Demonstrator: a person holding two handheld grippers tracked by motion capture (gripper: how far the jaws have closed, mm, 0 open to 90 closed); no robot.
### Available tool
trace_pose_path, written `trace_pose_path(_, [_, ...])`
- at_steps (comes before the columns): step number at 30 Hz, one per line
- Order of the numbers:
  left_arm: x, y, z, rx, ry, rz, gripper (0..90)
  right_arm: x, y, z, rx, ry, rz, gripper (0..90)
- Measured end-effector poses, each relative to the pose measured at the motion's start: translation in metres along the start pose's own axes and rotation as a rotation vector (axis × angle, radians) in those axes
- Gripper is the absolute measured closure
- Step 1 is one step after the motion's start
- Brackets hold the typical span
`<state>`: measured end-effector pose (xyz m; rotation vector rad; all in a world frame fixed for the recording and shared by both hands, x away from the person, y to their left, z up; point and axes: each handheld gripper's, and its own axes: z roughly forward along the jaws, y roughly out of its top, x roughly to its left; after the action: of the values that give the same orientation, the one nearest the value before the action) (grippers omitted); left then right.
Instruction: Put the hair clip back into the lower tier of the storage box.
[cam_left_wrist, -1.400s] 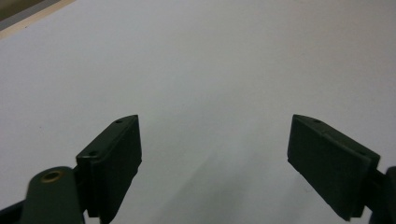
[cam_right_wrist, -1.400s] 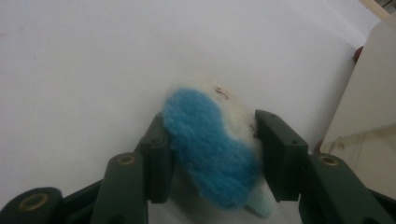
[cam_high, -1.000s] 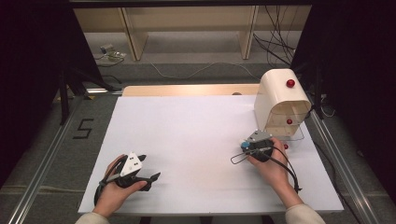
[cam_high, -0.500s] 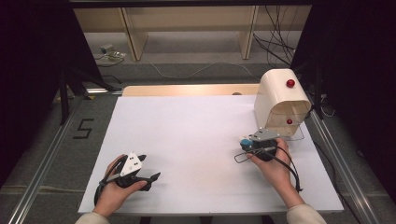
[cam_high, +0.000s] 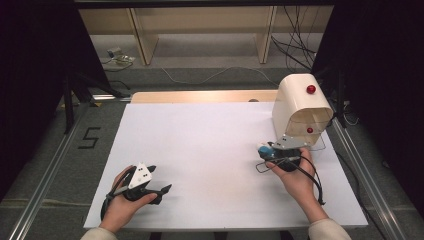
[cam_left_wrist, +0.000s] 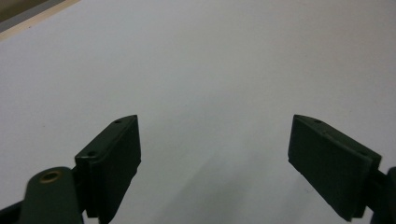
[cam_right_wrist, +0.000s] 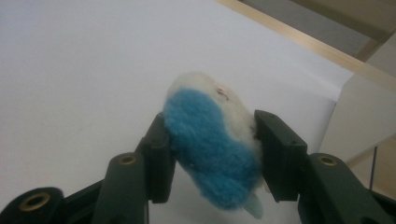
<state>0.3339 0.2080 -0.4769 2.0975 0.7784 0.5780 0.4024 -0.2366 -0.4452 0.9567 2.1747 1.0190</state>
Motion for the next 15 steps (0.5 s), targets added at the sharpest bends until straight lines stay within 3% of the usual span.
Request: trace_pose_path(15, [0.0,0.0,0.0,0.002,-0.001,0.0,17.0,-0.005,0.006,-0.012,-0.058,0.001,0.02,52.2])
